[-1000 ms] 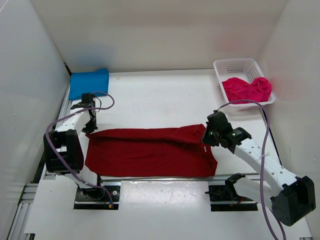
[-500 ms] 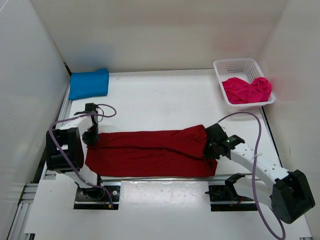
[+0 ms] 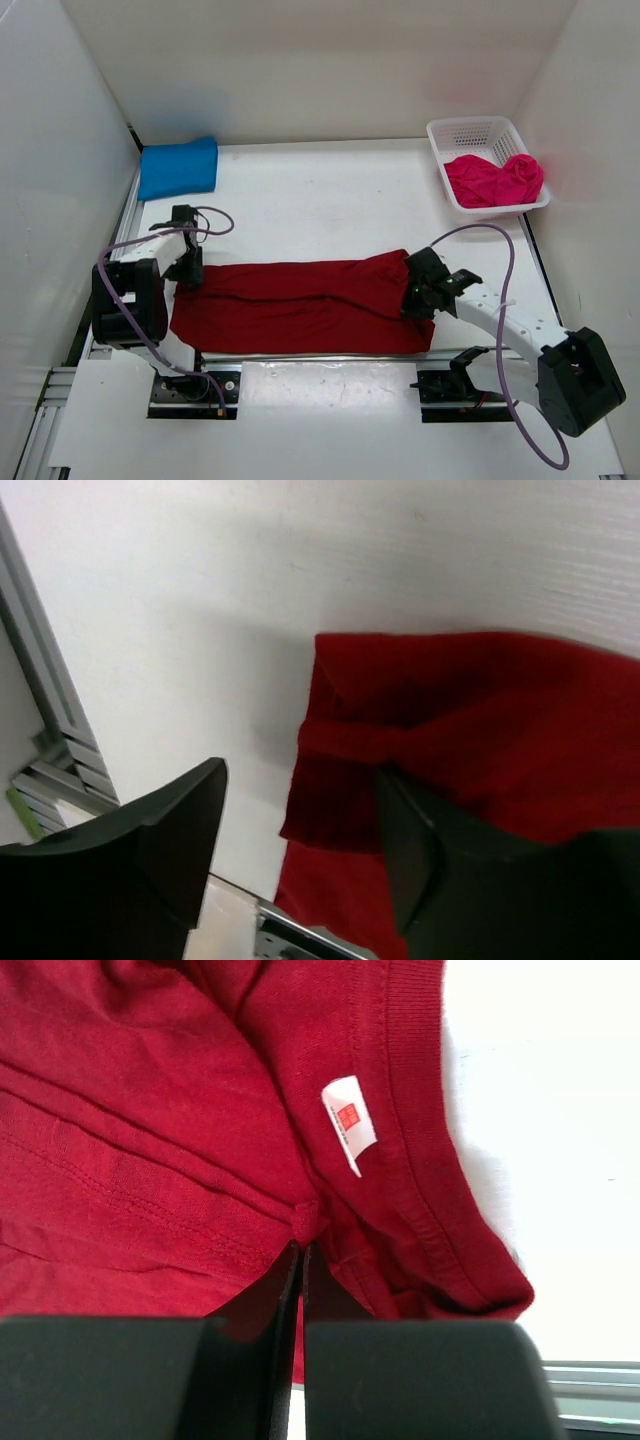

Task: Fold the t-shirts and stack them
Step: Fold the other side of the tshirt into a rectangle

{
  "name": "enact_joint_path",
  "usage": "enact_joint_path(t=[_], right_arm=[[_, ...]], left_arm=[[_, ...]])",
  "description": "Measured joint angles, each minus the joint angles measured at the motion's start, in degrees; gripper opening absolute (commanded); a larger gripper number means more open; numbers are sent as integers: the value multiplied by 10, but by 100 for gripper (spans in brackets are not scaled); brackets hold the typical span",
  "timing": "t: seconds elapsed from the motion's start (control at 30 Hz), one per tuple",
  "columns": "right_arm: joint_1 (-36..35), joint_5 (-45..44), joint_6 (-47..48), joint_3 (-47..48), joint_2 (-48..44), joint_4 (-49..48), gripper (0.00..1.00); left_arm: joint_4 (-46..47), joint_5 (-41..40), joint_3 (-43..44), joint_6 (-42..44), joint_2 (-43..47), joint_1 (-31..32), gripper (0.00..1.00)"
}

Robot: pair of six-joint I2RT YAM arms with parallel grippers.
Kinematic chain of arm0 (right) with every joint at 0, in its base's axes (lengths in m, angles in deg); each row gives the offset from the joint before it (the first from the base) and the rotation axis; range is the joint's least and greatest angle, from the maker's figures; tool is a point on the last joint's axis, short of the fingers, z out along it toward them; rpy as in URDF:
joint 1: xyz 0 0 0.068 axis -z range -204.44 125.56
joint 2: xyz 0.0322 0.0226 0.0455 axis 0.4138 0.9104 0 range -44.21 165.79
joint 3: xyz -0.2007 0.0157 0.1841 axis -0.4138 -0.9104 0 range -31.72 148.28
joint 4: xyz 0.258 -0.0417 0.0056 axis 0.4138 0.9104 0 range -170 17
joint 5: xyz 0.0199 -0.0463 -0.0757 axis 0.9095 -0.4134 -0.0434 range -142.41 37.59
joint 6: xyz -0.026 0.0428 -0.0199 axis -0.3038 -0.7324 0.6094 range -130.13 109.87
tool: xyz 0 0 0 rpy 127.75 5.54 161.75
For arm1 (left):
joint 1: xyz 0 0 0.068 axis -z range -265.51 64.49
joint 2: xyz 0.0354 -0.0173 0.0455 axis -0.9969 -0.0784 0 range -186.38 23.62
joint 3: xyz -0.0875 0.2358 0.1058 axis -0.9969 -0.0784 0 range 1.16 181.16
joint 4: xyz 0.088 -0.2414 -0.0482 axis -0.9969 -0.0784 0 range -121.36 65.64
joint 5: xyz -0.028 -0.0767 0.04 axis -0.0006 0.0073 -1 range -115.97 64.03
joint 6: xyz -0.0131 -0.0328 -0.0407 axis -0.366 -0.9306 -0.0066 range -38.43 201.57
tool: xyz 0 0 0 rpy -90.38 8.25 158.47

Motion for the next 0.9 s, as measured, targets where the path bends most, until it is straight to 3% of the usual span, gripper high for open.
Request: enact_joint_path(t=[0.13,0.23,0.3,0.4,0.47,0.57,0.73,0.9], right_arm=[[-2,4,0,0,4,-6,0],[-2,9,0,0,16,-9,0],[-2,11,0,0,21,-13,0],[-2,11,0,-1,24,-20,0],[-2,12,-1,-1,27,-21,0],[-2,12,-5,-2,29,-24,0],[-2,10,-28,-2,30,-24,0],[3,14,-47,-9,26,-32,0]], left_arm=[[-12,2,15,-1,31,4,76],[-19,17,75,-1,81,34,76],[-10,32,130,-3,116,99,76],[3,80,208,-2,128,258,70],[2,138,258,-1,90,360,65],[-7,247,331,-1,-20,444,59],[-16,382,424,-2,-213,478,54],[-22,439,453,-2,-296,491,53]])
